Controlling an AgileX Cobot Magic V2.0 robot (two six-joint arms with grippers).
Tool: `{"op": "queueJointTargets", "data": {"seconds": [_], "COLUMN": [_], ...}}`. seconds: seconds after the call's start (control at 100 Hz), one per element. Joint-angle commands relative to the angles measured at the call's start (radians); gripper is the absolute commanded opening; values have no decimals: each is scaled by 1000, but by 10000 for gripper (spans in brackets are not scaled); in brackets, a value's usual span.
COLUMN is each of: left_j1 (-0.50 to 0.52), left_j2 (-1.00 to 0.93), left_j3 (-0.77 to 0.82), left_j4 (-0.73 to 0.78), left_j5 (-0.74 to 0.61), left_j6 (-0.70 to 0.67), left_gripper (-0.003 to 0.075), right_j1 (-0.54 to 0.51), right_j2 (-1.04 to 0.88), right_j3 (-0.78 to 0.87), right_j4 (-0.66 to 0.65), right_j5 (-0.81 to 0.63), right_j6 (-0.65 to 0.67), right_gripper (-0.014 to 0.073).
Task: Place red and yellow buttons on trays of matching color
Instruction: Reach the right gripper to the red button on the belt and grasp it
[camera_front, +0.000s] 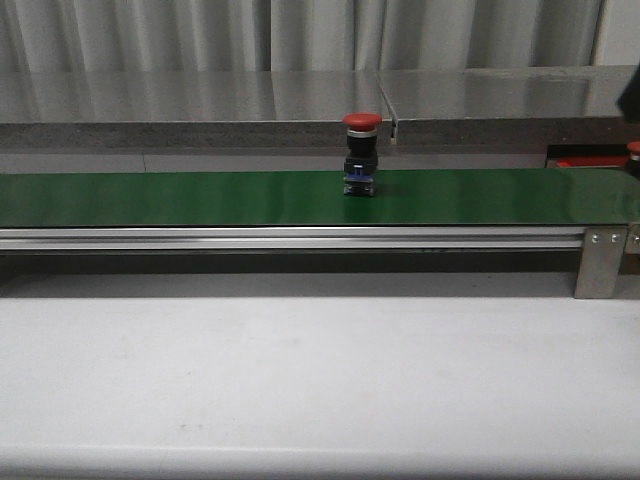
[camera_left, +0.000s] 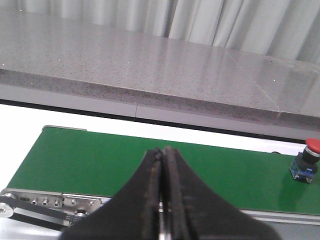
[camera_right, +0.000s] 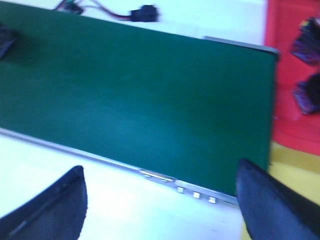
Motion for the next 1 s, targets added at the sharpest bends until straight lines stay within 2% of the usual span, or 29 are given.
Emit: {"op": "queueJointTargets", "data": {"seconds": [0.0,0.15,0.38,0.68,0.99], "left_j1": [-8,-8,-8,-8,-8], "left_j2": [3,3,3,3,3], "left_j3": [-27,-27,-27,-27,-27], "left_j4": [-22,-22,-22,-22,-22], "left_j5": [-27,-27,-27,-27,-27], "left_j6": [1,1,1,1,1], "left_gripper": [-19,-19,-19,-19,-19], "right_j1": [79,176,238,260,260], "right_j2": [-6,71,222,356,444], "right_j3": [-31,-81,-253,-430,-512], "right_j4": [20,20,39,110,117], "right_j5": [-64,-75,-39,-9,-22], "right_j6": [-20,-20,-20,-20,-20], "right_gripper": [603,603,603,603,599]}}
